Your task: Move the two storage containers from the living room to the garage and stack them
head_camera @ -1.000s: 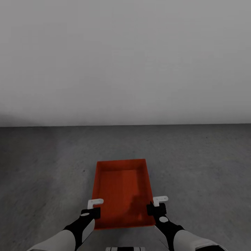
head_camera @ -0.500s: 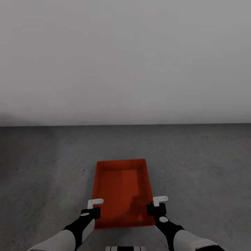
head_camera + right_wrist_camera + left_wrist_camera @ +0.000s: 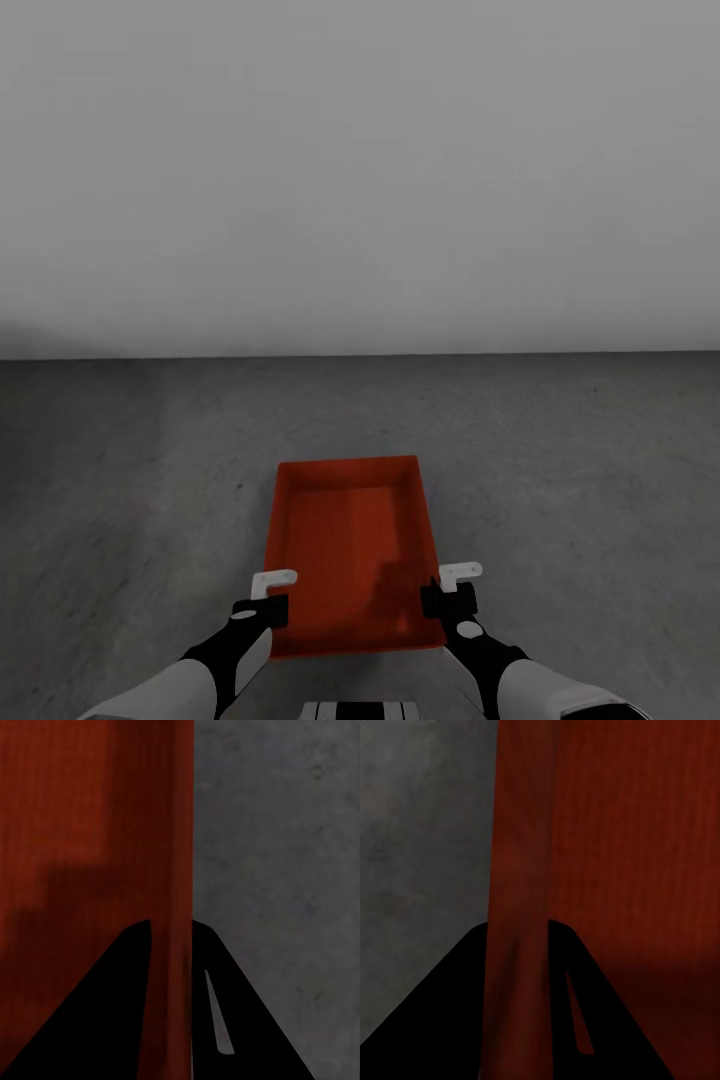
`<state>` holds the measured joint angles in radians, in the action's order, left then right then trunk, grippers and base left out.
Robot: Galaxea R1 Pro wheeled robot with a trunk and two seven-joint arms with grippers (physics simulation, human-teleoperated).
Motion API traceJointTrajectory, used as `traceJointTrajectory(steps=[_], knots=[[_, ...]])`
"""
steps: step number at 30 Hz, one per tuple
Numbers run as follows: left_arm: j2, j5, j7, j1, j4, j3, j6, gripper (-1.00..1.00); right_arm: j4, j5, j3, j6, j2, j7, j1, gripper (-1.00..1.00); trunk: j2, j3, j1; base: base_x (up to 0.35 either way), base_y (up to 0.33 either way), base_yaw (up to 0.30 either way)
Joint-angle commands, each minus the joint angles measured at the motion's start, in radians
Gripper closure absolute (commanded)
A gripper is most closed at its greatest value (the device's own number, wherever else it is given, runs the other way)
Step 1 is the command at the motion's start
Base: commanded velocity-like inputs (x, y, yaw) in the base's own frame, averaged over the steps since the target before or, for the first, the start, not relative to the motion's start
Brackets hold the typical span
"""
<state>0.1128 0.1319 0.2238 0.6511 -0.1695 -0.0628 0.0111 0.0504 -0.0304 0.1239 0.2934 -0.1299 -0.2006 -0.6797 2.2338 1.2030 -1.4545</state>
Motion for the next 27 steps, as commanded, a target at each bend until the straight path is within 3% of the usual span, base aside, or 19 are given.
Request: traceJointTrajectory(steps=[1, 27], knots=[[-0.001, 0.048, 0.011, 0.001, -0.028, 0.050, -0.042, 1.00, -0.003, 0.011, -0.061, 0.003, 0.006, -0.007, 0.000, 1.00, 0.000, 0.001, 0.000, 0.000, 0.000, 0.000], [-0.001, 0.048, 0.011, 0.001, -0.028, 0.051, -0.042, 1.00, -0.003, 0.010, -0.061, 0.004, 0.004, -0.007, 0.000, 1.00, 0.000, 0.001, 0.000, 0.000, 0.000, 0.000]])
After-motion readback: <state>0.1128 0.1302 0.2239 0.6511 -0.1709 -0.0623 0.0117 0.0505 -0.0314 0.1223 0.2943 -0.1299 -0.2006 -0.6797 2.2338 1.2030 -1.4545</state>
